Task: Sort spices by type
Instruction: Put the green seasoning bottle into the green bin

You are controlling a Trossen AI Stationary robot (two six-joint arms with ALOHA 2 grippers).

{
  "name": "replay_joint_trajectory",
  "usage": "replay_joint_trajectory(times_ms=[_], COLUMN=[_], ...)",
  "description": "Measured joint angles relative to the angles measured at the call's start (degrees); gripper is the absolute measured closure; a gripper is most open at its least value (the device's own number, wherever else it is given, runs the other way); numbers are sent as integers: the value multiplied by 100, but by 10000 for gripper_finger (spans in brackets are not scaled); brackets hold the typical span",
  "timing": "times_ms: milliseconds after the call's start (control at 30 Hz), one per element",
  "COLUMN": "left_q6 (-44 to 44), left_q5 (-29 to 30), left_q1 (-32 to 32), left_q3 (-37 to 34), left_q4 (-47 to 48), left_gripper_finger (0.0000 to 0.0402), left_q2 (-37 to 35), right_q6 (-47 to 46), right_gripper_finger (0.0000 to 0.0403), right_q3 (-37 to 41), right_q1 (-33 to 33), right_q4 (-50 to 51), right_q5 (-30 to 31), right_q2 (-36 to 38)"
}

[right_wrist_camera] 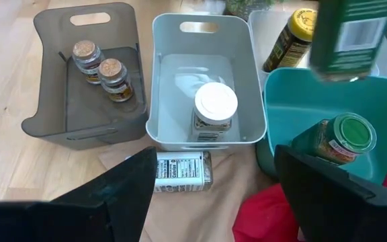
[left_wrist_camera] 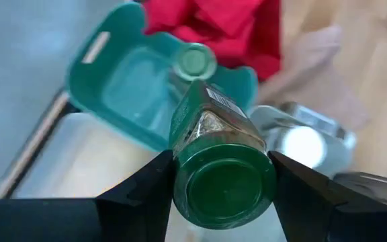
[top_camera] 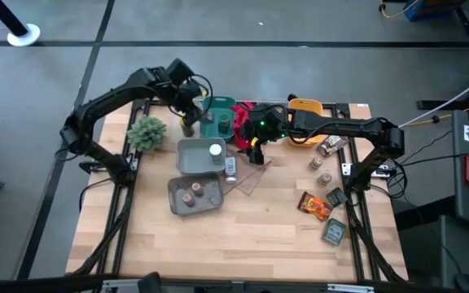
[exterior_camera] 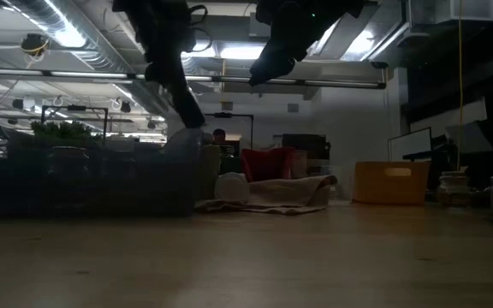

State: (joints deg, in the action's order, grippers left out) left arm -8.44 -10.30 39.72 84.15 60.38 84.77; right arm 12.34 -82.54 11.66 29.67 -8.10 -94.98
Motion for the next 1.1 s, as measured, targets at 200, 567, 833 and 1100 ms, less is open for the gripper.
replay_joint_trajectory(times_ms=[200,567,833,1100], left_q6=[-50,21,115,112], left_q5=[252,521,660,791], left_q1=[208,189,176,121], left_q3=[36,31,31,37], left_q4=[19,-375,-627,-738], left_gripper_finger=[206,205,205,205], left_q2=[369,1425,1861,2114], right_q6=[-2,0,0,0], right_gripper_finger=[102,102,102,102], right_q3=[0,0,0,0], right_q1=[0,-2,-7,-7], right_q4=[2,4,4,5], right_q5=[2,11,13,13], right_q2=[0,0,0,0])
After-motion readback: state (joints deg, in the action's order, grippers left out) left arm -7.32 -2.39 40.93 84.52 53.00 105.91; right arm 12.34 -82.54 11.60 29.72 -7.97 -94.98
